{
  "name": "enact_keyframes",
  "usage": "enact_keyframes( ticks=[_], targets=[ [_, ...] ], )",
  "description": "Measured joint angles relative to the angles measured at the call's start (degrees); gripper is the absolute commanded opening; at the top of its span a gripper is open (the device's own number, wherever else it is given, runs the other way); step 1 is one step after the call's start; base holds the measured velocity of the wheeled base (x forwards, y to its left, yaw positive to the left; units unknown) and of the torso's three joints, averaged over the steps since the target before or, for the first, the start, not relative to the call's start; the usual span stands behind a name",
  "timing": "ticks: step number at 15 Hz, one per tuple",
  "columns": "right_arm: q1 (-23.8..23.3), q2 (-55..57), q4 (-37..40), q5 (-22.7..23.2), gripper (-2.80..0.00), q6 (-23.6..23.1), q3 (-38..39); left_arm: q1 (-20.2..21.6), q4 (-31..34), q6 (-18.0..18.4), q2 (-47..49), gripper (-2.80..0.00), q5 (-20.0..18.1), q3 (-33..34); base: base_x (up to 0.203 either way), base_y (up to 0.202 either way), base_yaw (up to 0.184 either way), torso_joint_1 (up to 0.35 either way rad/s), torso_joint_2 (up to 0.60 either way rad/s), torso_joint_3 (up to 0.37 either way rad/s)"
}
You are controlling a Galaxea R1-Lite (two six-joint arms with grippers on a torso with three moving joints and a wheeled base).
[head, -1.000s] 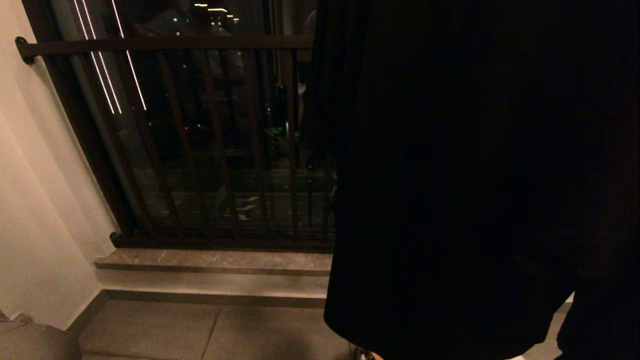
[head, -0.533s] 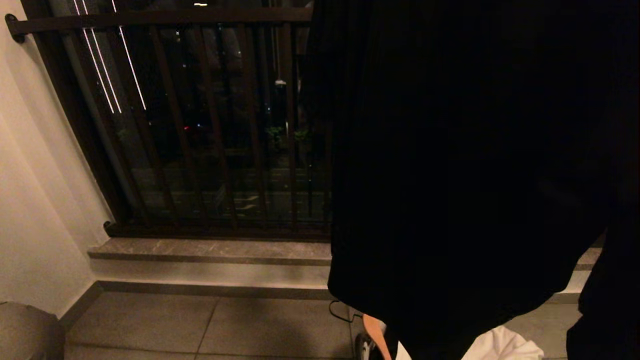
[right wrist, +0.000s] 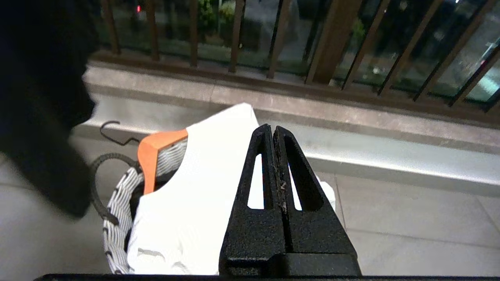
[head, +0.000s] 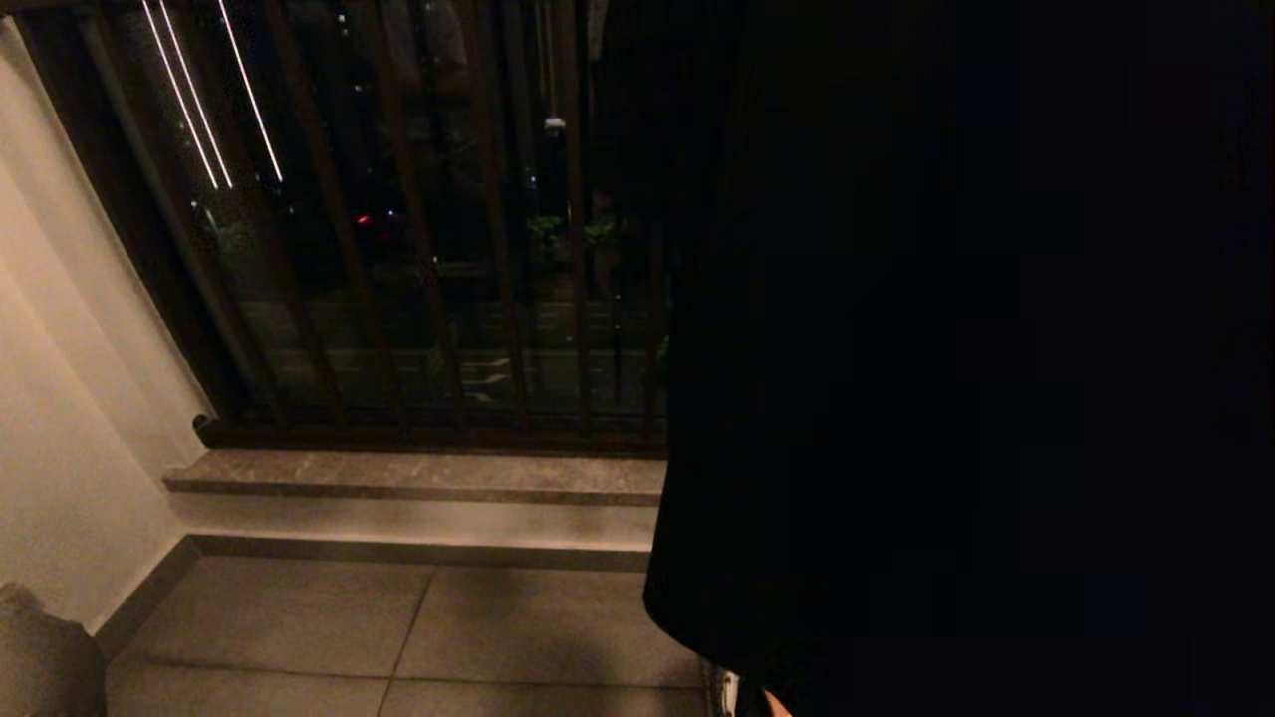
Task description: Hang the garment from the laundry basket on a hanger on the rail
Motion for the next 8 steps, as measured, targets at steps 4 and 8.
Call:
enact_keyframes(
  ticks=[4, 8],
  targets=[
    [0.0, 0.0, 0.08, -0.02, -2.8, 0.09, -0.07, 0.0, -0.02, -0.02, 0.0, -2.8, -0.02, 0.0, 0.0, 0.0, 0.0, 0.004, 0.0, -0.195],
    [0.02, 0.0, 0.1, 0.0, -2.8, 0.12, -0.1, 0.0, -0.02, -0.02, 0.0, -2.8, 0.0, 0.0, 0.0, 0.0, 0.0, 0.006, 0.01, -0.199]
  ],
)
